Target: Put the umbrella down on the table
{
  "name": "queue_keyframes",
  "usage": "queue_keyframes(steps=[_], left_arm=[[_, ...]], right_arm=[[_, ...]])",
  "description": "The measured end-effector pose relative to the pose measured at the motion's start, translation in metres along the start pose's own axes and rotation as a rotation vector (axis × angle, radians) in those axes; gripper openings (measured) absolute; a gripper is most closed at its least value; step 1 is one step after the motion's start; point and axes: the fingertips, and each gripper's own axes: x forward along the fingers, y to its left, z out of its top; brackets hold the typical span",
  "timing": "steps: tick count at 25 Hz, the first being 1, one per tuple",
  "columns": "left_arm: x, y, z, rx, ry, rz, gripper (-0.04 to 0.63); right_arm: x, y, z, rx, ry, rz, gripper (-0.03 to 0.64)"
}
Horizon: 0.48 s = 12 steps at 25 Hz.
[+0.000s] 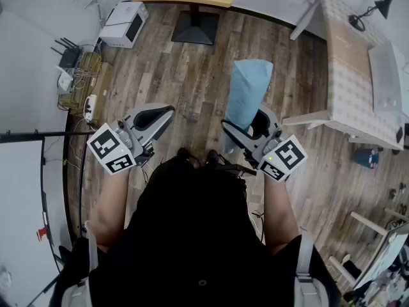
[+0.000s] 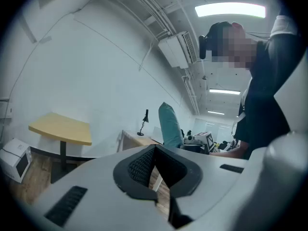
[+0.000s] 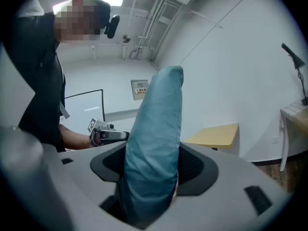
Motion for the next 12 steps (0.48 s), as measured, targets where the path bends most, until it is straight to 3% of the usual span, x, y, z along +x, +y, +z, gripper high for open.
queue_keyframes(steps=[6, 12], left_arm=[[0.007, -0.016, 0.003, 0.021, -0.039, -0.001, 0.012], [-0.010, -0.009, -0.011, -0.049, -0.059, -0.020, 0.012]], right_arm=[[-0.004, 0.016, -0.009, 0.003, 0.030, 0.001, 0.296], [0.004, 0.013, -0.014, 0.044, 0.058, -0.042, 0.296]])
